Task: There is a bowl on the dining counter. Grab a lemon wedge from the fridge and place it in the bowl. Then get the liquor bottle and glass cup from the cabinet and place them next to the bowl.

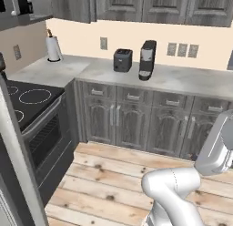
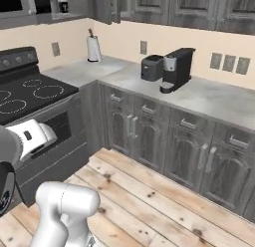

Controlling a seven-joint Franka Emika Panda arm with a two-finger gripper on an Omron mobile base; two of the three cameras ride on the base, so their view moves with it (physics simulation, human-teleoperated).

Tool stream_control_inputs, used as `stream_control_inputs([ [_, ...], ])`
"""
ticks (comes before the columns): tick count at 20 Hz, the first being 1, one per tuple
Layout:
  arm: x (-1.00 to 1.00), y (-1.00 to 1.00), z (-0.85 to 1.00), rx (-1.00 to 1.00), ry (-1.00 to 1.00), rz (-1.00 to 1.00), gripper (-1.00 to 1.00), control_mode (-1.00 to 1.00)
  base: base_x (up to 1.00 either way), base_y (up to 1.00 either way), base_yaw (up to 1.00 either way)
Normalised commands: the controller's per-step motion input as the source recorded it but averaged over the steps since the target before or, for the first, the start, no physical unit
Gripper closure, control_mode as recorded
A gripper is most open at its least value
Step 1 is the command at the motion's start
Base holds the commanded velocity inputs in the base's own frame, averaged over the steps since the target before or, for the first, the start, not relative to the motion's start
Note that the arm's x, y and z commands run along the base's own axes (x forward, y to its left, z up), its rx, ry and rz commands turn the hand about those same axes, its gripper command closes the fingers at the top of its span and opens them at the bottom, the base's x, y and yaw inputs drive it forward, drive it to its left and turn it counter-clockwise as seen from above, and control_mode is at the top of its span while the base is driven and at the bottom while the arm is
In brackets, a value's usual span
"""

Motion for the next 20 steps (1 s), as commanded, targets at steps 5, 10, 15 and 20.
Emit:
stream_control_inputs([
  [5, 0.00, 0.00, 0.00, 0.00, 0.00, 0.00, -1.00, 1.00, 1.00, -0.32, 0.43],
  [10, 0.00, 0.00, 0.00, 0.00, 0.00, 0.00, -1.00, 1.00, 1.00, -0.26, 0.47],
  [15, 0.00, 0.00, 0.00, 0.00, 0.00, 0.00, -1.00, 1.00, 1.00, -0.24, 0.48],
  [20, 0.00, 0.00, 0.00, 0.00, 0.00, 0.00, -1.00, 1.00, 1.00, -0.04, 0.44],
])
